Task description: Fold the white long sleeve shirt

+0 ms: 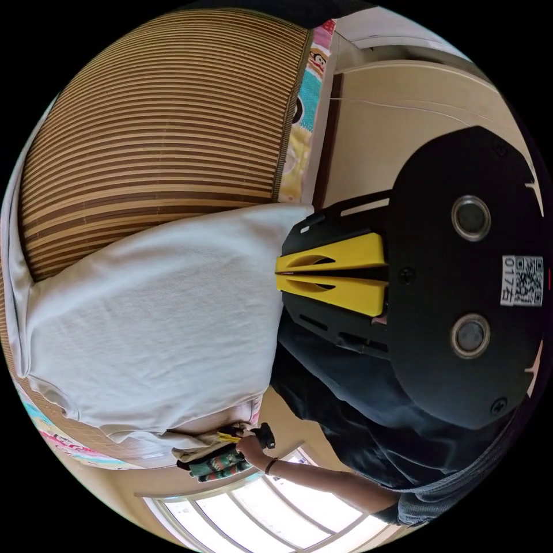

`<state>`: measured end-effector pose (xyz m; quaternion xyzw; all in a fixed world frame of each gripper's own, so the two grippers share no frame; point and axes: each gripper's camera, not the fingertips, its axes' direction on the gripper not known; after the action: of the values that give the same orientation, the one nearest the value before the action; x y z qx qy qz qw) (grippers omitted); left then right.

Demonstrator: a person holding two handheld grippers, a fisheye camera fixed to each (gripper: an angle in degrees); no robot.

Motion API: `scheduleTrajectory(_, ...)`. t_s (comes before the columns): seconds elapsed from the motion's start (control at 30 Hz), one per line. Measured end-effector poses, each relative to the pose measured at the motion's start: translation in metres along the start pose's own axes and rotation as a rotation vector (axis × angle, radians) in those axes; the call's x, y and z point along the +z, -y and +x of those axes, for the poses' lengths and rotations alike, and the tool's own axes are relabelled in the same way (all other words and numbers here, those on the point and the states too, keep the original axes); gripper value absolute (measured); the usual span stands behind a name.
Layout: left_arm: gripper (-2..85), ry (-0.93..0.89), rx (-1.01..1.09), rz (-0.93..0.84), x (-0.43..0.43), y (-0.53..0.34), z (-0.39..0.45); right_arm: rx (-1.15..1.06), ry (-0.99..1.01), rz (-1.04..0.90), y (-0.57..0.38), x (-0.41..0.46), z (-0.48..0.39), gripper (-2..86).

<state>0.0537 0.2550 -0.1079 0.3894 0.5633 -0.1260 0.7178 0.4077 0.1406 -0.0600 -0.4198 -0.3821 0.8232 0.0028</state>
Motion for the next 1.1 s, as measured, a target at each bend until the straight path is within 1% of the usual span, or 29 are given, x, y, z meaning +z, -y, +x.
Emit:
scheduleTrajectory(0.03,4.0,0.076,0.057,-0.016,-0.008,-0.003,0.005,-0.007,0.008,0.007,0.0,-0.003,-0.002,0.4)
scheduleTrajectory(0.07,3.9,0.115,0.093,-0.022,-0.012,-0.007,0.009,-0.019,0.023,0.019,-0.001,-0.009,-0.005,0.4)
scheduleTrajectory(0.13,3.9,0.248,0.305,-0.073,-0.027,-0.042,0.034,-0.031,0.045,0.03,-0.004,-0.015,-0.008,0.4)
scheduleTrajectory(0.17,3.9,0.283,0.356,-0.081,-0.032,-0.056,0.041,-0.031,0.057,0.031,-0.006,-0.017,-0.008,0.4)
scheduleTrajectory(0.23,3.9,0.303,0.597,-0.111,-0.053,-0.125,0.069,-0.024,0.079,0.037,-0.012,-0.02,-0.005,0.4)
scheduleTrajectory(0.27,3.9,0.303,0.676,-0.109,-0.058,-0.144,0.077,-0.011,0.101,0.047,-0.016,-0.023,-0.002,0.4)
scheduleTrajectory(0.33,3.9,0.405,1.014,-0.039,-0.07,-0.218,0.108,0.007,0.149,0.06,-0.023,-0.026,0.003,0.4)
scheduleTrajectory(0.37,3.9,0.435,1.097,-0.018,-0.069,-0.236,0.113,0.01,0.178,0.069,-0.027,-0.029,0.006,0.4)
scheduleTrajectory(0.4,3.9,0.464,1.266,-0.005,-0.062,-0.272,0.12,0.011,0.197,0.077,-0.03,-0.032,0.009,0.4)
scheduleTrajectory(0.43,3.9,0.457,1.431,-0.031,-0.05,-0.309,0.119,0.011,0.202,0.081,-0.032,-0.034,0.01,0.4)
scheduleTrajectory(0.47,3.9,0.445,1.51,-0.054,-0.043,-0.328,0.115,0.009,0.21,0.088,-0.035,-0.038,0.013,0.4)
scheduleTrajectory(0.5,3.9,0.416,1.658,-0.114,-0.028,-0.366,0.102,0.005,0.217,0.097,-0.039,-0.042,0.015,0.4)
scheduleTrajectory(0.53,4.0,0.39,1.783,-0.199,-0.01,-0.402,0.081,0.002,0.221,0.101,-0.042,-0.044,0.016,0.4)
scheduleTrajectory(0.57,4.1,0.378,1.84,-0.257,0.0,-0.419,0.067,0.0,0.23,0.11,-0.046,-0.048,0.02,0.4)
scheduleTrajectory(0.6,4.5,0.358,1.932,-0.398,0.02,-0.452,0.032,0.002,0.243,0.12,-0.051,-0.052,0.023,0.4)
scheduleTrajectory(0.63,5.1,0.346,1.967,-0.547,0.039,-0.476,-0.009,0.004,0.252,0.126,-0.053,-0.054,0.026,0.4)
scheduleTrajectory(0.67,5.5,0.347,1.959,-0.62,0.048,-0.485,-0.029,0.007,0.277,0.136,-0.057,-0.058,0.03,0.4)
scheduleTrajectory(0.73,6.8,0.416,1.886,-0.894,0.08,-0.503,-0.115,0.014,0.32,0.15,-0.064,-0.064,0.039,0.4)
scheduleTrajectory(0.8,7.0,0.523,1.855,-0.963,0.09,-0.503,-0.162,0.021,0.356,0.18,-0.076,-0.075,0.049,0.4)
scheduleTrajectory(0.87,7.0,0.572,1.824,-0.967,0.087,-0.493,-0.188,0.036,0.366,0.191,-0.086,-0.081,0.058,0.4)
scheduleTrajectory(0.9,7.2,0.612,1.794,-0.93,0.084,-0.481,-0.197,0.05,0.371,0.194,-0.093,-0.083,0.065,0.4)
scheduleTrajectory(0.97,7.7,0.702,1.743,-0.822,0.084,-0.457,-0.202,0.082,0.383,0.197,-0.103,-0.084,0.078,0.4)
scheduleTrajectory(1.03,9.9,0.844,1.657,-0.678,0.096,-0.417,-0.206,0.124,0.414,0.206,-0.112,-0.083,0.091,0.4)
scheduleTrajectory(1.1,11.7,0.949,1.576,-0.602,0.111,-0.385,-0.213,0.172,0.495,0.237,-0.123,-0.081,0.107,0.5)
